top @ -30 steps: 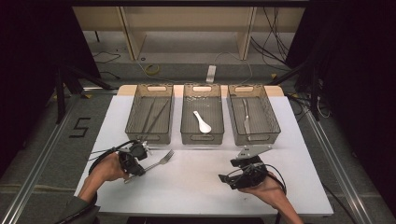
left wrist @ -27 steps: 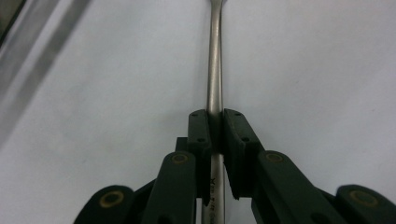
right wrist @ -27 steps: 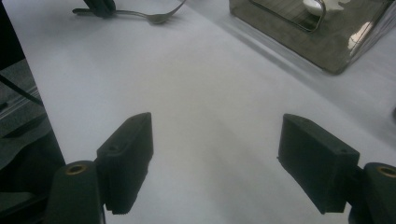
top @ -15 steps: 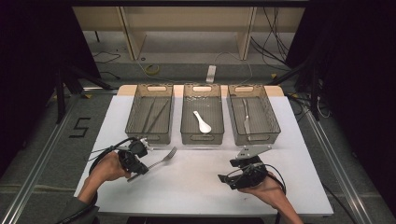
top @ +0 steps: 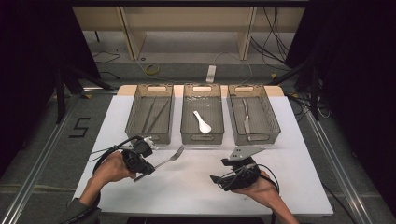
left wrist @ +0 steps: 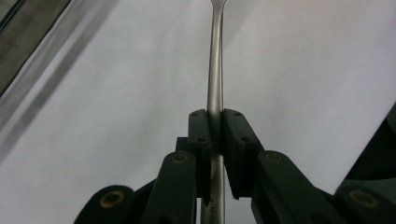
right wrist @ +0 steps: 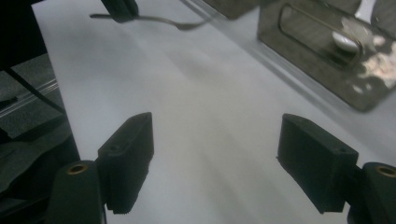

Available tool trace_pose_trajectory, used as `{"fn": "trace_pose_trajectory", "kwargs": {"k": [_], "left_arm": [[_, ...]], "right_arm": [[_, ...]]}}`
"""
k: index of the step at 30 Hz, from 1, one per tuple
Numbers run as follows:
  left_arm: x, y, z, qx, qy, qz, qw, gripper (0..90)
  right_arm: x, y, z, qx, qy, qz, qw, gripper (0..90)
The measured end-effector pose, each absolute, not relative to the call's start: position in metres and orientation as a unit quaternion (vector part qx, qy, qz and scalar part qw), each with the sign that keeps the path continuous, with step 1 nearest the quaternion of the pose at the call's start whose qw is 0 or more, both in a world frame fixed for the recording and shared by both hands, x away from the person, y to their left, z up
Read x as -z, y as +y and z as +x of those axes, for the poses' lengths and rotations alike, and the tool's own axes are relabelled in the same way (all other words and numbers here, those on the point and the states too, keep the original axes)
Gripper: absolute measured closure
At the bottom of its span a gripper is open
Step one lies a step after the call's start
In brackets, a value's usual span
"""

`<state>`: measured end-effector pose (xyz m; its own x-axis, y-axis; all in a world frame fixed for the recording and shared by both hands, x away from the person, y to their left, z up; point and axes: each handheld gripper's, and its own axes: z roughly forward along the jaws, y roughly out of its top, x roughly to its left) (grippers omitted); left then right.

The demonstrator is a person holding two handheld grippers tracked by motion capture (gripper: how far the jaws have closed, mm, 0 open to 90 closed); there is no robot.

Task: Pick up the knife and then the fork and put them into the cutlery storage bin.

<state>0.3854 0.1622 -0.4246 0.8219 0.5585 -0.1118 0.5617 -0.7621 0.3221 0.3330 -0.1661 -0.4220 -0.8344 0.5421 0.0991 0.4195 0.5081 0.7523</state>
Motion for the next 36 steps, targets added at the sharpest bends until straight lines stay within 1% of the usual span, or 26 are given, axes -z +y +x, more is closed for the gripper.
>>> {"fn": "trace_pose_trajectory", "kwargs": {"k": [4,11,16,22,27,33,35,36], "left_arm": [[0.425,0.148,0.381,0.014,0.279,0.945,0.171,81.5],[0.428,0.127,0.377,0.037,0.253,0.952,0.168,81.5],[0.430,0.114,0.372,0.045,0.240,0.955,0.167,81.5],[0.425,0.100,0.368,0.049,0.217,0.961,0.166,81.5],[0.423,0.090,0.365,0.055,0.203,0.963,0.166,81.5],[0.421,0.082,0.361,0.057,0.189,0.967,0.162,81.4],[0.420,0.081,0.360,0.058,0.190,0.966,0.167,81.4],[0.419,0.081,0.360,0.060,0.189,0.966,0.168,81.4]], "right_arm": [[0.419,-0.149,0.328,-0.412,0.873,0.245,0.083,27.8],[0.424,-0.121,0.322,-0.393,0.892,0.201,0.096,28.4],[0.428,-0.108,0.320,-0.377,0.902,0.177,0.111,29.3],[0.435,-0.100,0.325,-0.368,0.908,0.167,0.107,31.6],[0.438,-0.097,0.329,-0.353,0.918,0.138,0.118,35.8],[0.443,-0.089,0.325,-0.338,0.923,0.141,0.118,42.2],[0.446,-0.086,0.324,-0.327,0.928,0.129,0.126,44.8],[0.447,-0.086,0.325,-0.324,0.929,0.111,0.137,45.8]]}}
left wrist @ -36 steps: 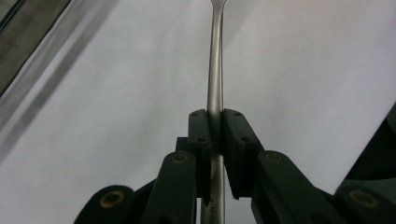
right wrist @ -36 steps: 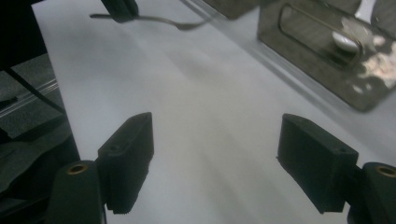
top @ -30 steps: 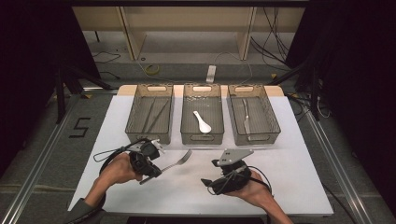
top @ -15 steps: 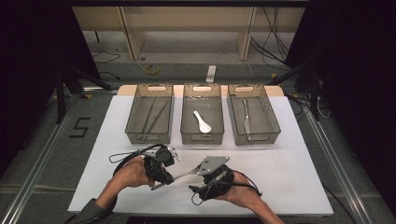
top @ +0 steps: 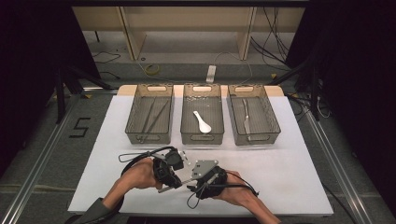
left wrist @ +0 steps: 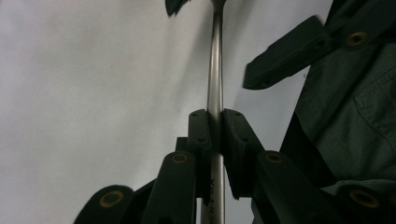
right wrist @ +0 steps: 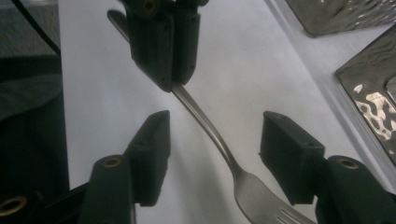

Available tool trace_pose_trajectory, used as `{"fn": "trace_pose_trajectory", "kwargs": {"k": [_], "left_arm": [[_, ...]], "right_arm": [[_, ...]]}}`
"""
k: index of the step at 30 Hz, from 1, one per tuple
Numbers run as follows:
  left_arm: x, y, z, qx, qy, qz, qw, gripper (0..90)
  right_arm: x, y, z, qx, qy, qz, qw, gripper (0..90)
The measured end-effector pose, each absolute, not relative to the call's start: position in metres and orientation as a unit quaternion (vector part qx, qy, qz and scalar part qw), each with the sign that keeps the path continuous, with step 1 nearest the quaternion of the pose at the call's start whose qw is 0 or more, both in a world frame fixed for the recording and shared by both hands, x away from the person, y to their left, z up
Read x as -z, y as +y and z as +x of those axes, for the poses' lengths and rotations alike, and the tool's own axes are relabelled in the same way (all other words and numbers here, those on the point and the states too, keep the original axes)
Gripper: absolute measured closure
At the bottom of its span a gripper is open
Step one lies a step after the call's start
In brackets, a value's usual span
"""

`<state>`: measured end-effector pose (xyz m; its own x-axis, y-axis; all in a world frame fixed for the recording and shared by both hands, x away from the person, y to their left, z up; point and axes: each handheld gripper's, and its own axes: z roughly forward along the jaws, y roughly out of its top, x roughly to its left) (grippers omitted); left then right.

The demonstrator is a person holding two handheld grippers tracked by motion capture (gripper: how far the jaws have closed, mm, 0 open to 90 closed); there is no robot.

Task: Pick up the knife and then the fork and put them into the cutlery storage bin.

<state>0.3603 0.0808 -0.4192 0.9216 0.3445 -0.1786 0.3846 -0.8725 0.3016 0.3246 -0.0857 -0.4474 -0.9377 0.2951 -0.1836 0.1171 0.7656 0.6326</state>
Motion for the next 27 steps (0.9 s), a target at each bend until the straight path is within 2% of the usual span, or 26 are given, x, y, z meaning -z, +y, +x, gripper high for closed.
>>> {"fn": "trace_pose_trajectory", "kwargs": {"k": [9,27], "left_arm": [[0.4192,0.0783,0.3596,0.065,0.195,0.963,0.173,81.4],[0.4190,0.0784,0.3598,0.078,0.180,0.965,0.173,81.3]], "right_arm": [[0.4524,-0.0805,0.3201,-0.310,0.933,0.084,0.166,56.5],[0.4554,-0.0791,0.3167,-0.285,0.940,0.043,0.182,77.2]]}}
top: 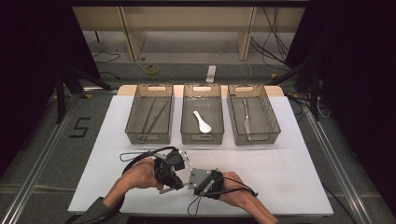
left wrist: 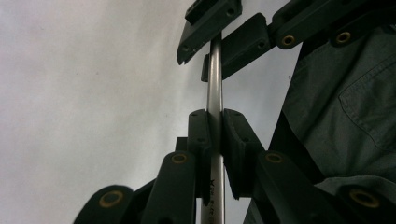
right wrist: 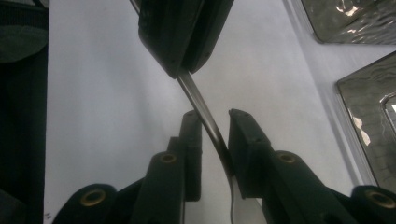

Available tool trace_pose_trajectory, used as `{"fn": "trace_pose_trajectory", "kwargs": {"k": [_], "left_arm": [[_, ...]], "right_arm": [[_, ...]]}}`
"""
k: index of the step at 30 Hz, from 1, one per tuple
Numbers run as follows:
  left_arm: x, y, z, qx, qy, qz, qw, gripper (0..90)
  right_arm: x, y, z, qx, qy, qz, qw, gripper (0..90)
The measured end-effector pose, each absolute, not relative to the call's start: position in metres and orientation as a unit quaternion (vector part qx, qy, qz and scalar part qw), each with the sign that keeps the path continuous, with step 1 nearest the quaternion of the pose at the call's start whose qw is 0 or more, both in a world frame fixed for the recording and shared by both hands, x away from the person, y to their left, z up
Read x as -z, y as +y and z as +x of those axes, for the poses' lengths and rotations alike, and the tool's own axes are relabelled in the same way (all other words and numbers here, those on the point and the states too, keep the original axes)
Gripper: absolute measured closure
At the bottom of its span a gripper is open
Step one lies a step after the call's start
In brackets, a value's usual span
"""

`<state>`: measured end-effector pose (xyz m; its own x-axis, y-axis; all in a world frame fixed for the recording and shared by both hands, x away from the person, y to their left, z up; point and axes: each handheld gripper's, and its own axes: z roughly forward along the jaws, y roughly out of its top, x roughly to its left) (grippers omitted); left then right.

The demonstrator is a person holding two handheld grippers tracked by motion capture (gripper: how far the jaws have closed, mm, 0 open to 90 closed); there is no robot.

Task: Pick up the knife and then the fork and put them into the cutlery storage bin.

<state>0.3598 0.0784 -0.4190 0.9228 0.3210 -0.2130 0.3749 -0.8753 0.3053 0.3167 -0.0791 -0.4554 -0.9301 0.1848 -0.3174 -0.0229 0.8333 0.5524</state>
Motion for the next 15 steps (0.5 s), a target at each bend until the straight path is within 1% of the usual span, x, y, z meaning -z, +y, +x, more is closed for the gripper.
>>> {"fn": "trace_pose_trajectory", "kwargs": {"k": [2,3,4,5,6,10,12,14,15], "left_arm": [[0.418,0.079,0.361,0.078,0.174,0.966,0.172,81.2],[0.417,0.080,0.361,0.076,0.173,0.966,0.175,81.3],[0.415,0.081,0.362,0.071,0.171,0.966,0.182,86.0],[0.413,0.082,0.362,0.073,0.173,0.964,0.187,84.9],[0.412,0.083,0.362,0.074,0.172,0.964,0.190,84.9],[0.409,0.085,0.363,0.076,0.178,0.959,0.206,82.8],[0.408,0.086,0.364,0.071,0.183,0.956,0.217,80.7],[0.405,0.089,0.367,0.061,0.193,0.952,0.228,72.8],[0.403,0.091,0.368,0.055,0.196,0.951,0.235,67.3]], "right_arm": [[0.455,-0.079,0.316,-0.277,0.943,0.030,0.185,79.8],[0.456,-0.079,0.315,-0.274,0.941,0.027,0.194,81.7],[0.456,-0.079,0.314,-0.272,0.942,0.019,0.194,82.4],[0.456,-0.079,0.314,-0.265,0.944,0.011,0.194,85.6],[0.457,-0.079,0.312,-0.266,0.946,0.009,0.184,86.7],[0.454,-0.080,0.312,-0.267,0.945,0.000,0.188,87.9],[0.452,-0.082,0.313,-0.267,0.945,-0.001,0.192,88.1],[0.449,-0.084,0.314,-0.264,0.946,-0.001,0.191,88.2],[0.449,-0.085,0.314,-0.263,0.945,0.004,0.192,88.2]]}}
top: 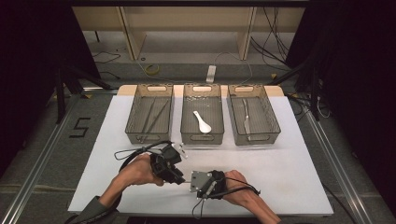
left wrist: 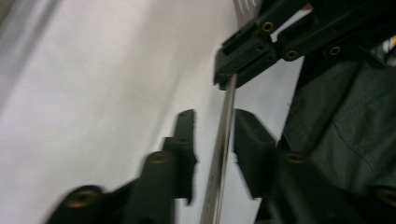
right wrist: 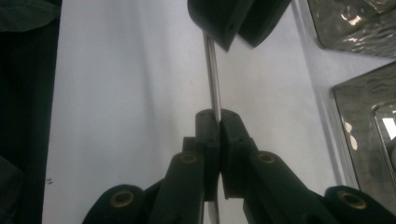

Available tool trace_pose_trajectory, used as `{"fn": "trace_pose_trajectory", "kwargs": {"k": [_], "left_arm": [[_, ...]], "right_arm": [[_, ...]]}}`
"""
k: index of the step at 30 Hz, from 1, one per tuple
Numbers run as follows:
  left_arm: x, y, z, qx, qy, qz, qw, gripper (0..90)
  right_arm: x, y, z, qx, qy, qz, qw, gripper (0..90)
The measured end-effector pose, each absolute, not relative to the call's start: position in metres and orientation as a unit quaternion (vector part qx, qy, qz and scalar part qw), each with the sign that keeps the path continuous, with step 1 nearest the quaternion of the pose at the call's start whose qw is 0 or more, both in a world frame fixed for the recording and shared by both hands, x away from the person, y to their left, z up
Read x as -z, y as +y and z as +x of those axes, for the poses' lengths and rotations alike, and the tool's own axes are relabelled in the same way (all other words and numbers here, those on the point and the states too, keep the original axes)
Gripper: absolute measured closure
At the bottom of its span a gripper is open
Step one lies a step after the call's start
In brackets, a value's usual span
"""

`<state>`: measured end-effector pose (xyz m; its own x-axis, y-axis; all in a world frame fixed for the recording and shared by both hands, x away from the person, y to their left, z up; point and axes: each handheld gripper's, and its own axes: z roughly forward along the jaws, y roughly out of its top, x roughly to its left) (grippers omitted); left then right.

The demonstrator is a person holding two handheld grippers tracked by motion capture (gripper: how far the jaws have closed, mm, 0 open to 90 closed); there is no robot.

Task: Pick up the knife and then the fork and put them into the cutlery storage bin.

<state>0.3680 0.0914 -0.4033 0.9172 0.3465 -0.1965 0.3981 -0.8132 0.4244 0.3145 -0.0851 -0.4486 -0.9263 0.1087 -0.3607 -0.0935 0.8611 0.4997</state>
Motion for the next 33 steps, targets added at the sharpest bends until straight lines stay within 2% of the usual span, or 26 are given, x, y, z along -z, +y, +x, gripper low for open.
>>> {"fn": "trace_pose_trajectory", "kwargs": {"k": [4,11,19,24,33], "left_arm": [[0.398,0.097,0.372,0.021,0.218,0.943,0.249,42.6],[0.393,0.103,0.375,-0.009,0.236,0.930,0.283,26.0],[0.386,0.111,0.378,-0.041,0.258,0.909,0.323,19.5],[0.385,0.119,0.379,-0.056,0.274,0.892,0.355,18.5],[0.399,0.130,0.379,-0.065,0.297,0.878,0.370,16.8]], "right_arm": [[0.448,-0.090,0.317,-0.256,0.945,0.015,0.202,88.2],[0.444,-0.100,0.323,-0.252,0.943,0.036,0.214,88.2],[0.441,-0.117,0.335,-0.247,0.940,0.070,0.225,88.1],[0.437,-0.129,0.342,-0.250,0.934,0.100,0.236,88.1],[0.431,-0.148,0.353,-0.262,0.923,0.150,0.239,88.1]]}}
